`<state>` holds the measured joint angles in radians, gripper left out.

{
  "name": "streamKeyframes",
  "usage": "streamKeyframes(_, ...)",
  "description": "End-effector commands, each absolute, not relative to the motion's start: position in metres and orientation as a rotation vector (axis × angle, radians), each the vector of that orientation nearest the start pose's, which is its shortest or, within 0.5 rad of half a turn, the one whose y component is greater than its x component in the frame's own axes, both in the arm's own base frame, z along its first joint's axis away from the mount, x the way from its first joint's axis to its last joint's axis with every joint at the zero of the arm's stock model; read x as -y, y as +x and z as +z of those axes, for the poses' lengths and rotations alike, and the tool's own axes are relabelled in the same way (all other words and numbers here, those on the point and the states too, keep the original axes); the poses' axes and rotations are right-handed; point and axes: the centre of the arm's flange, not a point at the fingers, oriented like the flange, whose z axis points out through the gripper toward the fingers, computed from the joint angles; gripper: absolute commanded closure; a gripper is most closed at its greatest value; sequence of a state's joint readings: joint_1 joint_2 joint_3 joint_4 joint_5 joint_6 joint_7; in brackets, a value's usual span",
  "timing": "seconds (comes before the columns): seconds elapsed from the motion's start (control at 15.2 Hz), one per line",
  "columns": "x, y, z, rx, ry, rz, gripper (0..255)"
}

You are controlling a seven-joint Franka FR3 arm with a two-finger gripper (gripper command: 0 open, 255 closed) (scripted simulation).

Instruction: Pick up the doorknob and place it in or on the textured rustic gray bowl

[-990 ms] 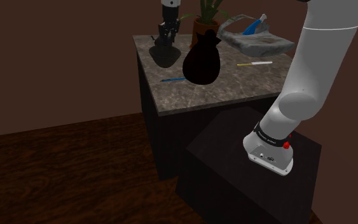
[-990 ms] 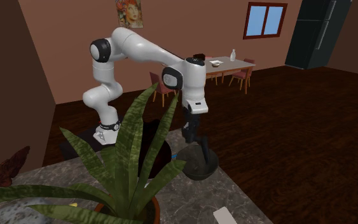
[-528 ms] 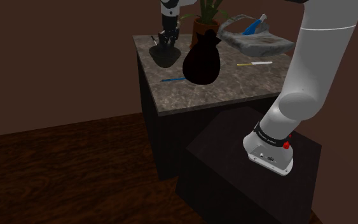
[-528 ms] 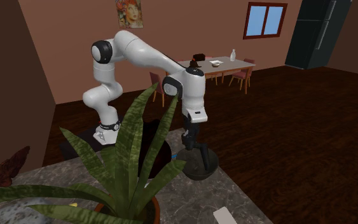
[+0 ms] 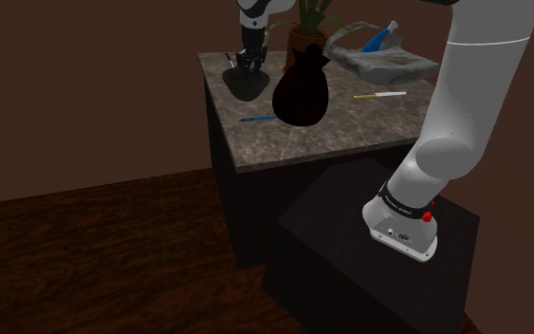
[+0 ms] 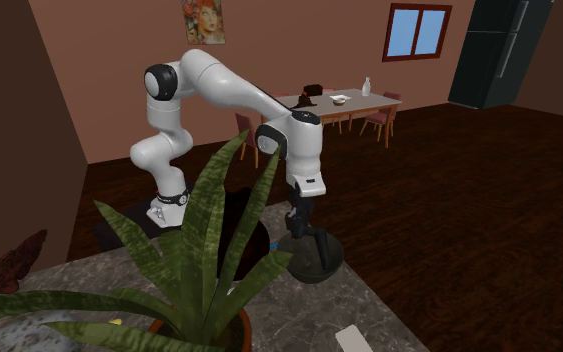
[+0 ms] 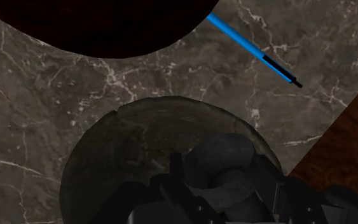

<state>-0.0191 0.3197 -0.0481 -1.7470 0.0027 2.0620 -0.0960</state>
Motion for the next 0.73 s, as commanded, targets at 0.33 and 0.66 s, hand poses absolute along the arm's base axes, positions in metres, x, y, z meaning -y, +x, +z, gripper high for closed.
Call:
streamKeyframes(0.33,0.041,0.641,0.390,0.047,-3.154,0.008,0)
streamKeyframes(0.66,0.040,0.641,0.440,0.047,-3.154,0.008,0)
